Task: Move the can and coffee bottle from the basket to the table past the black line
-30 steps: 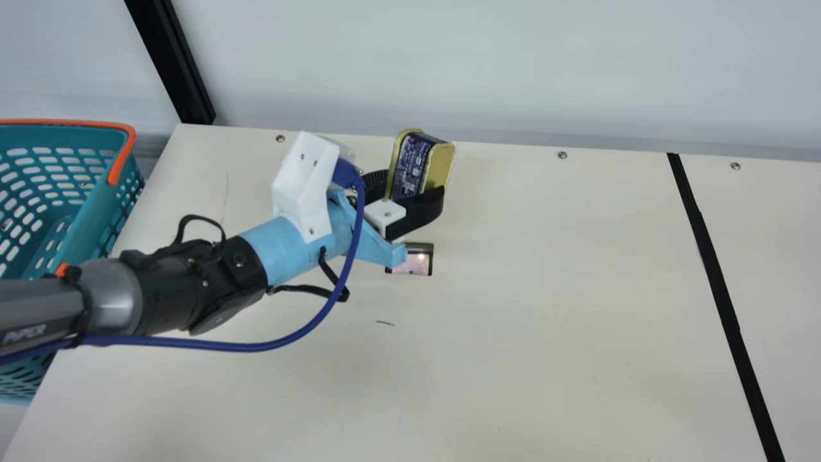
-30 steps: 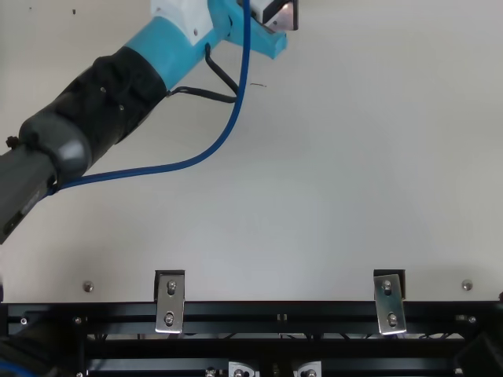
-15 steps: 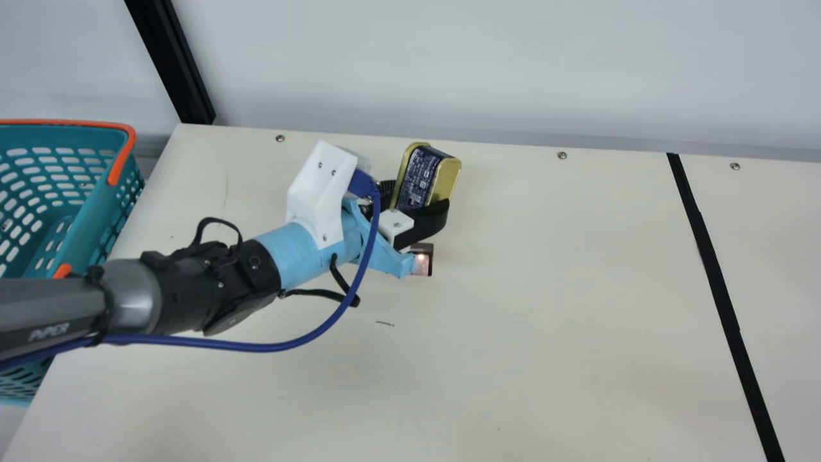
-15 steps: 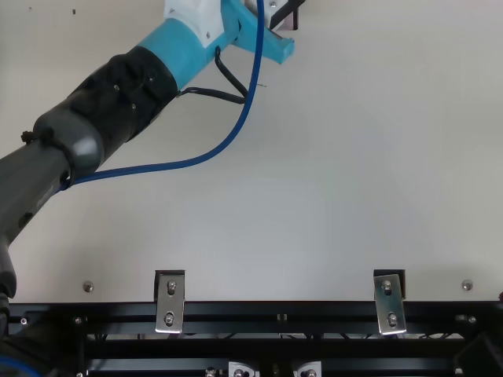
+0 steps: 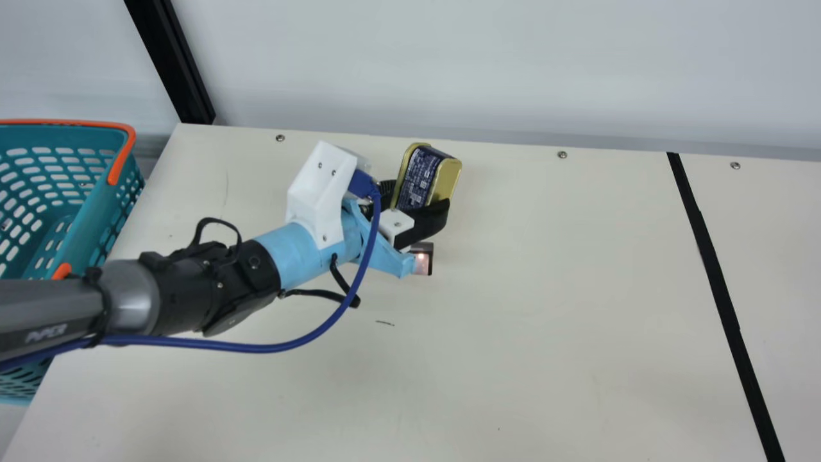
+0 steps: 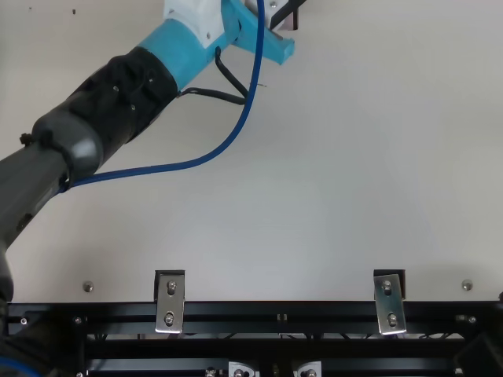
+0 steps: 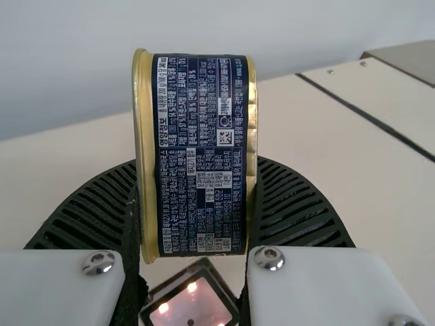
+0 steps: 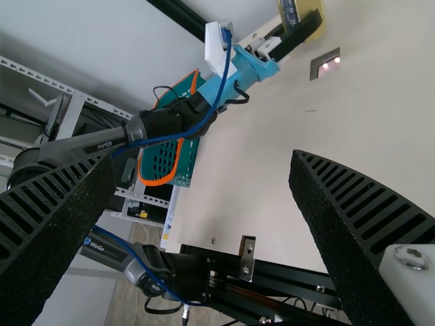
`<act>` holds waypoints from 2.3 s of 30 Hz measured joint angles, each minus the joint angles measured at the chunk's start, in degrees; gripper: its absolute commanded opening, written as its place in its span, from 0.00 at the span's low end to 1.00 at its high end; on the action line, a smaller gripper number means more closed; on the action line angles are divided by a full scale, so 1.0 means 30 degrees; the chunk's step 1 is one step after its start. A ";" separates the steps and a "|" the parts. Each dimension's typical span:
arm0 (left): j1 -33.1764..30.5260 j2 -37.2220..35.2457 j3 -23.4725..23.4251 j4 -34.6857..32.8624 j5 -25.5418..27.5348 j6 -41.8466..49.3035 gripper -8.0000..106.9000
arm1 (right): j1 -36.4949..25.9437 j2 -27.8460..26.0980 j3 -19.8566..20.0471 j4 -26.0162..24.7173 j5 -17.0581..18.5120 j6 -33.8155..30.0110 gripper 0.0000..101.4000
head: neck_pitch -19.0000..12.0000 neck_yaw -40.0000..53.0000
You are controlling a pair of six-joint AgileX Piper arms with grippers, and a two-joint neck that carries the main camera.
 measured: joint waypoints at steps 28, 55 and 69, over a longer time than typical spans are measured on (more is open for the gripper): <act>-0.0641 -0.7697 -0.2122 0.5888 0.7890 -0.3494 0.16 | 0.0000 0.0000 0.0000 0.0000 0.0000 0.0000 1.00 | 0.0000 0.0000; -0.1955 -0.8827 -0.1837 0.4036 1.1010 -0.4009 0.16 | 0.0000 0.0000 0.0000 0.0000 0.0000 0.0000 1.00 | 0.0000 0.0000; -0.6000 -1.0473 -0.1004 -0.3627 1.7087 0.2493 0.16 | 0.0000 0.0000 0.0000 0.0000 0.0000 0.0000 1.00 | 0.0000 0.0000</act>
